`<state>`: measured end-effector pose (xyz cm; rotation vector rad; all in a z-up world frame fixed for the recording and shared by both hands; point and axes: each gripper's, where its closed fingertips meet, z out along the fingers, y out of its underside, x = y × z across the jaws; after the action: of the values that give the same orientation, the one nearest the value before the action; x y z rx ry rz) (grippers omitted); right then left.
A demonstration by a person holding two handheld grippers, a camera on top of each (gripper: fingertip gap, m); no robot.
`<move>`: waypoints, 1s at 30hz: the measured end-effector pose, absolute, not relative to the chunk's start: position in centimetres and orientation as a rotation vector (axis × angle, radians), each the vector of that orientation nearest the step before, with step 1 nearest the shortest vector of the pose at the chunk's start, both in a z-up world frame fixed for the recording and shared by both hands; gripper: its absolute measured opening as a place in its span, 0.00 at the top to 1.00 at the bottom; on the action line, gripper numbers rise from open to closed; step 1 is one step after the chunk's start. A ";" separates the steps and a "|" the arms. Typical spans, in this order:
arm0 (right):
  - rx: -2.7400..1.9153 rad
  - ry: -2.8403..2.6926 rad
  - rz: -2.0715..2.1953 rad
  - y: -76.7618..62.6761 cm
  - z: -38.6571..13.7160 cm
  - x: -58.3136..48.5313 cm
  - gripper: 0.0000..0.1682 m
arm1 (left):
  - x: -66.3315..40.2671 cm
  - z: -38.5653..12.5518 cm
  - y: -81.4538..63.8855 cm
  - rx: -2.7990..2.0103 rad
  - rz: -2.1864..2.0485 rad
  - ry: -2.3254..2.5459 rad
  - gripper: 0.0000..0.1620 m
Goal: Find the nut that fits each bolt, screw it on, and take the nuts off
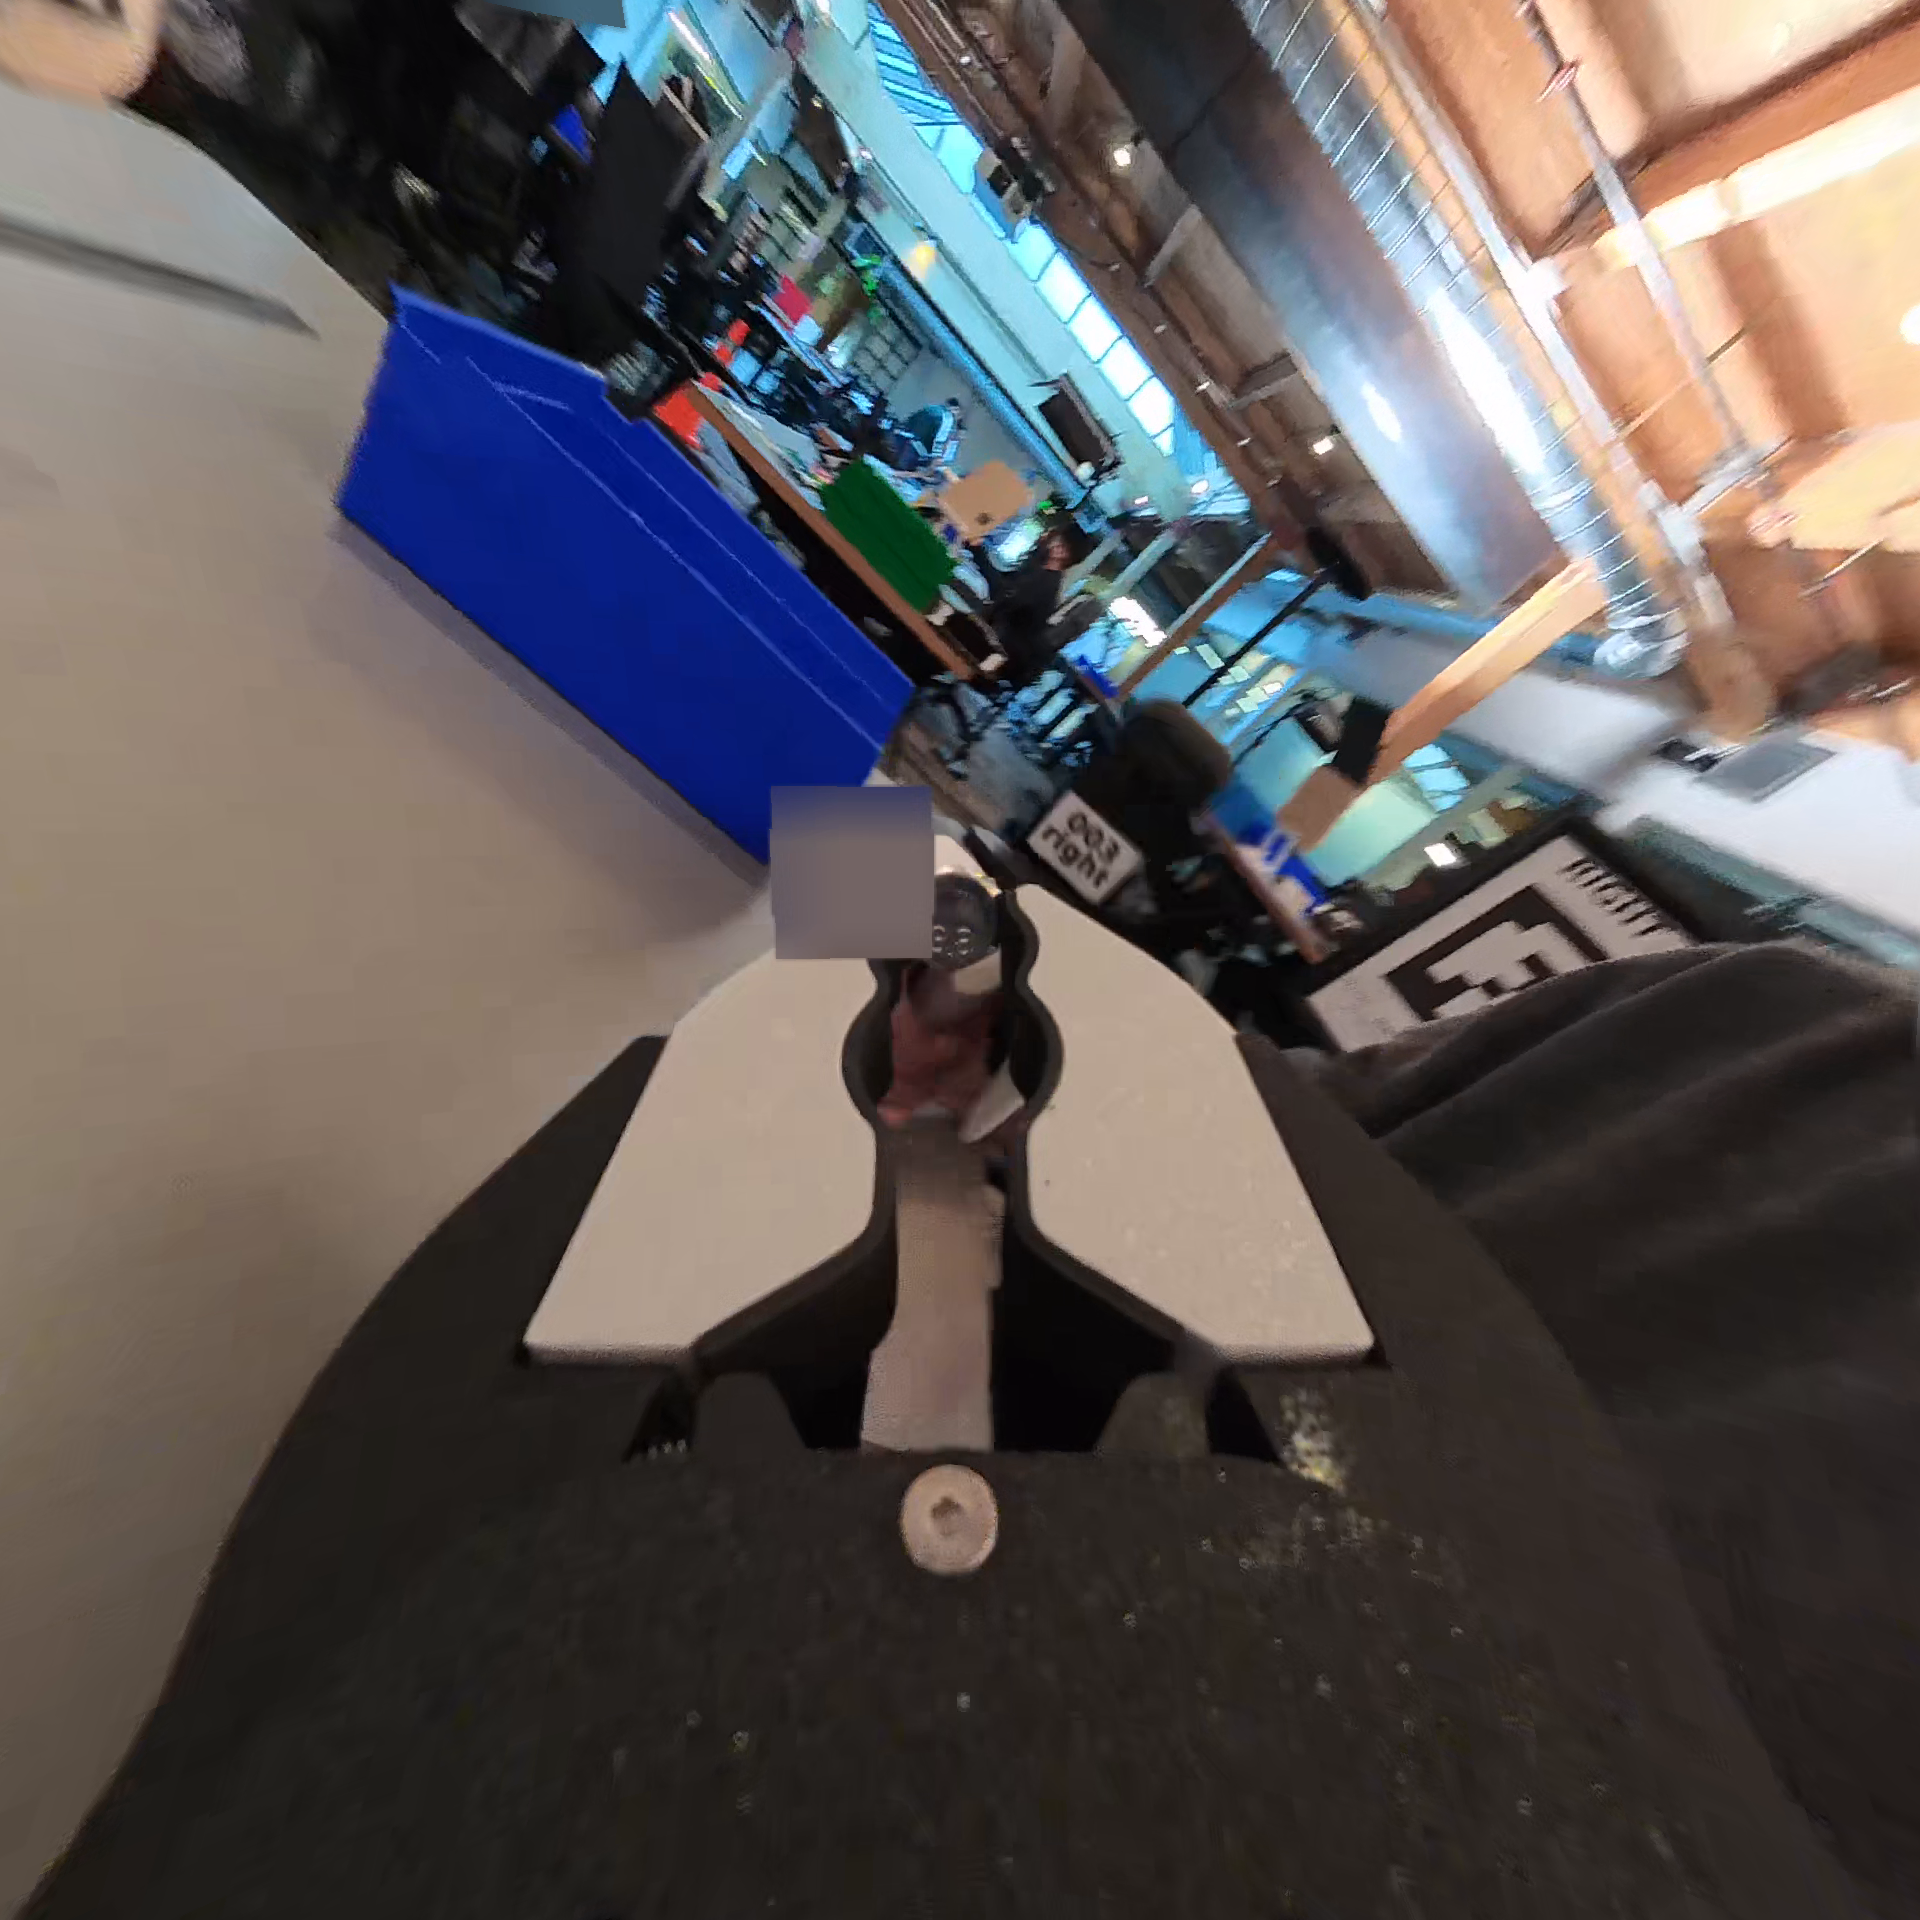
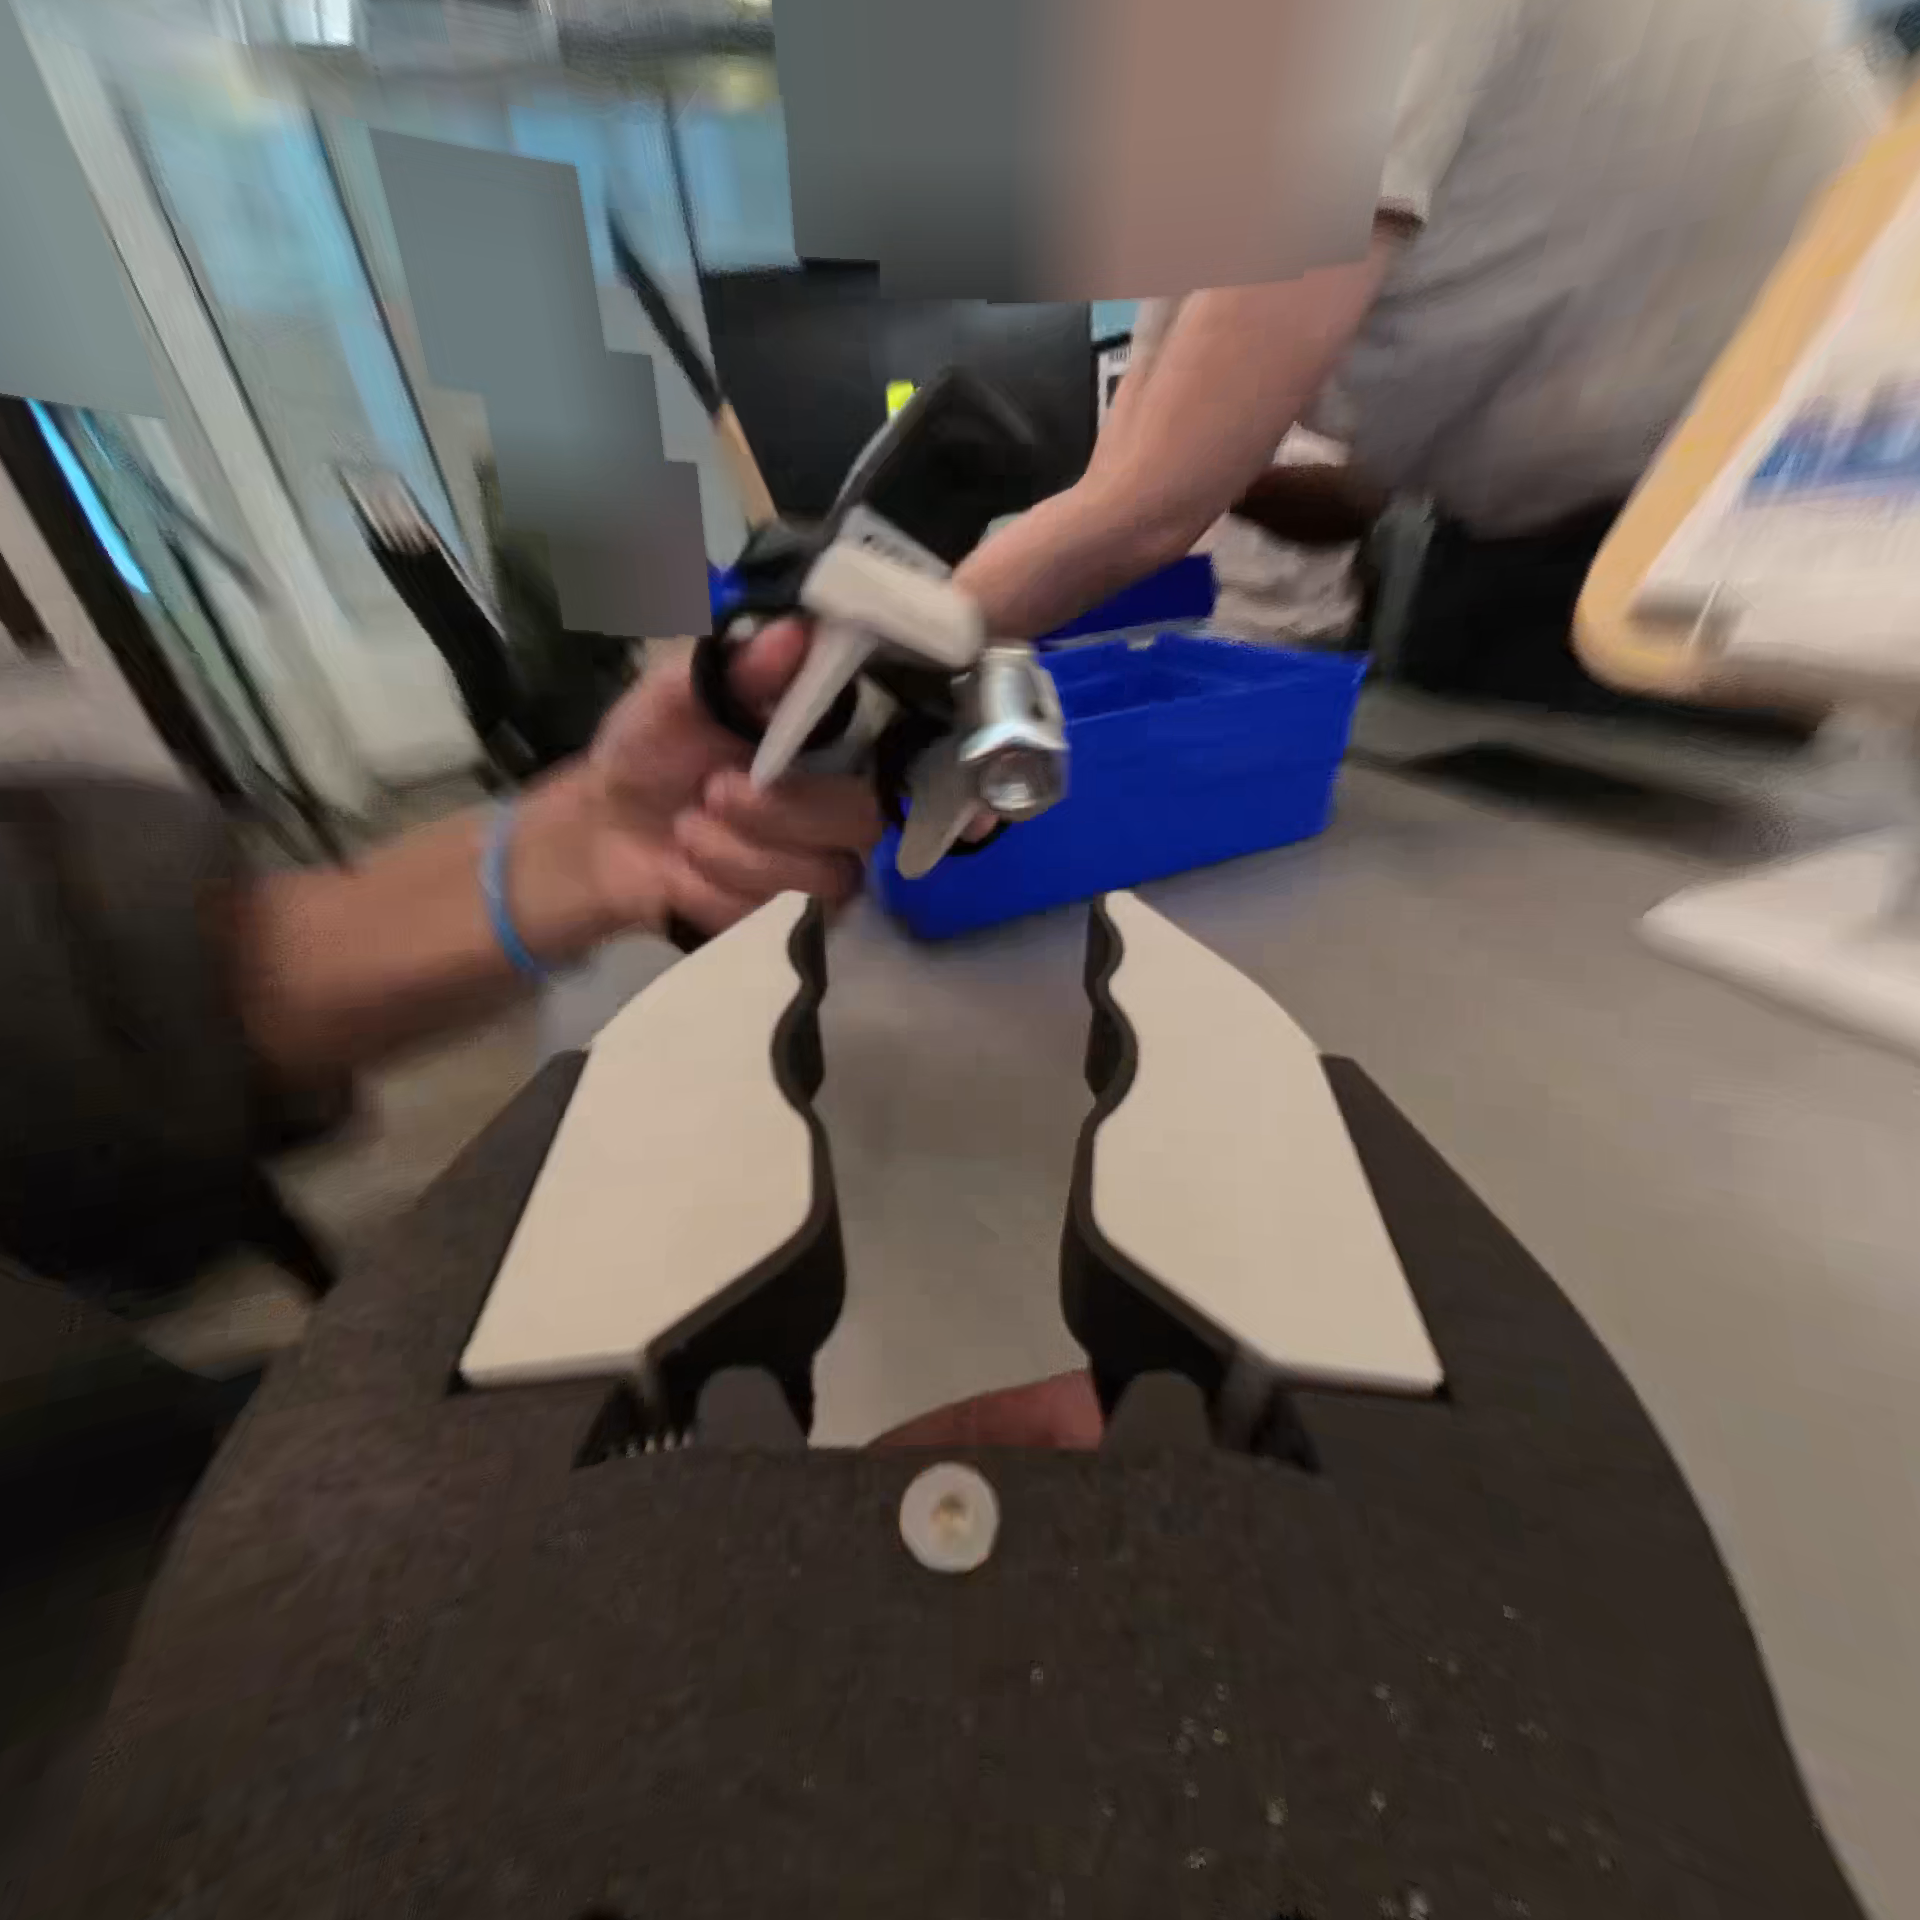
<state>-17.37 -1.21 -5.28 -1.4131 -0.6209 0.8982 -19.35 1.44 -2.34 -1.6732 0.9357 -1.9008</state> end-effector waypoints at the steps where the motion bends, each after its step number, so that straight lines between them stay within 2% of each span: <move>1: -1.493 -0.482 1.104 -0.5 -5.3 -17.4 0.67 | -19.5 -2.3 1.6 -1.656 -1.831 0.965 0.90; 3: -1.518 -0.267 1.594 -0.4 -4.7 -17.9 0.61 | -19.7 -2.3 1.8 -1.628 -1.724 1.007 0.89; 6: -1.416 -0.064 2.028 -0.8 -3.6 -17.8 0.66 | -19.8 -2.1 1.6 -1.578 -1.621 1.066 0.89; 7: -1.382 -0.017 2.083 -0.7 -3.4 -17.7 0.68 | -19.7 -2.3 1.4 -1.571 -1.590 1.096 0.89; 10: -1.355 0.079 2.196 -0.5 -3.4 -17.6 0.80 | -19.4 -2.6 0.7 -1.547 -1.538 1.154 0.89; 12: -1.329 0.112 2.246 -0.5 -3.4 -17.6 0.79 | -19.2 -2.8 0.6 -1.549 -1.528 1.162 0.89; 15: -1.356 0.120 2.224 -0.4 -4.1 -17.6 0.88 | -19.1 -3.0 0.5 -1.549 -1.538 1.167 0.90; 17: -1.362 0.098 2.224 -0.5 -4.1 -17.7 0.89 | -19.0 -2.9 0.4 -1.542 -1.548 1.163 0.90; 22: -1.434 -0.126 1.947 -0.7 -3.9 -17.8 0.89 | -19.0 -2.7 0.3 -1.559 -1.624 1.136 0.89; 30: -1.404 -0.704 0.784 -0.8 -4.2 -17.1 0.89 | -18.4 -3.2 0.1 -1.719 -1.928 0.990 0.90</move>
<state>-17.07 -0.84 -4.15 -1.4040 -0.7037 0.7844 -18.39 0.13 -3.17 -1.7194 0.9897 -1.9279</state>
